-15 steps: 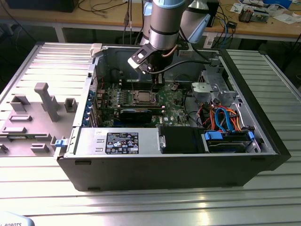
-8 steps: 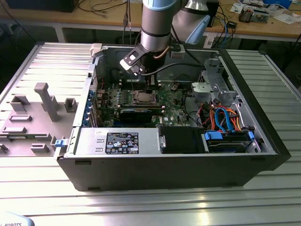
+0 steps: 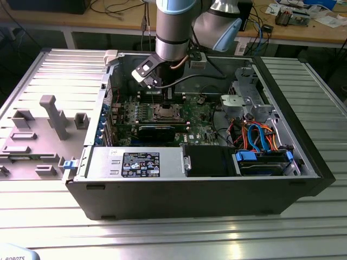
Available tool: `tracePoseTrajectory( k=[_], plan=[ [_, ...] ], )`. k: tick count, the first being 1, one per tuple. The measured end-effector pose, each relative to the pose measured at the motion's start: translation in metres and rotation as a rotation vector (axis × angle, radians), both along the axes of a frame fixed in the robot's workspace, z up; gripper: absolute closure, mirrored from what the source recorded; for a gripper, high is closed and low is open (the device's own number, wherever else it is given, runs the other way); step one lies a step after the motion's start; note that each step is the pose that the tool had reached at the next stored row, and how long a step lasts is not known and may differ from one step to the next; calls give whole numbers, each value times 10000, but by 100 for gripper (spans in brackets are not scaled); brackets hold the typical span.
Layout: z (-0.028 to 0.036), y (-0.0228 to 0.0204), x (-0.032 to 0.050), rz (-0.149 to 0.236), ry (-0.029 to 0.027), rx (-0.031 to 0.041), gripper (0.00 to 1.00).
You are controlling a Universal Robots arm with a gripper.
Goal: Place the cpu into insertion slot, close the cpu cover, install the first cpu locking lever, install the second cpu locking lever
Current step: 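Close the cpu cover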
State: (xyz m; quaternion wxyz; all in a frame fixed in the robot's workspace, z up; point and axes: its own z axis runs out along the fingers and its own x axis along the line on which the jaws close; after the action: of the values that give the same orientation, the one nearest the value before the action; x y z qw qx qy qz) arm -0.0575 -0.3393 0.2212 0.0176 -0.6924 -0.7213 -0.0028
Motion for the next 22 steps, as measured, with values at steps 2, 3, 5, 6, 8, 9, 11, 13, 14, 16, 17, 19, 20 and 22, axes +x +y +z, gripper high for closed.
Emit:
tracePoseTrajectory(
  k=[2, 3, 5, 6, 8, 9, 11, 13, 14, 16, 17, 19, 20, 22],
  plan=[
    [-4, 0, -24, 0, -1, 1, 89],
    [-6, 0, -38, -1, 0, -1, 89],
    [-17, -1, -61, 0, 1, -3, 89],
    [-26, -1, -66, 0, 1, -2, 89],
    [-45, -1, -76, 0, 1, -1, 89],
    [-54, -1, -97, 1, 2, -3, 89],
    [-71, -1, -146, 6, 1, -2, 89],
    [-82, -1, -175, 7, 1, -3, 89],
    [-90, -1, -196, 8, 1, -2, 89],
    [-100, -1, -227, 8, 1, -2, 89],
    [-105, -1, -238, 9, 0, -2, 89],
    [-116, 0, -245, 9, -1, 0, 89],
    [-121, 0, -247, 11, 0, 0, 89],
    [-134, 0, -250, 10, 0, -1, 89]
  ],
)
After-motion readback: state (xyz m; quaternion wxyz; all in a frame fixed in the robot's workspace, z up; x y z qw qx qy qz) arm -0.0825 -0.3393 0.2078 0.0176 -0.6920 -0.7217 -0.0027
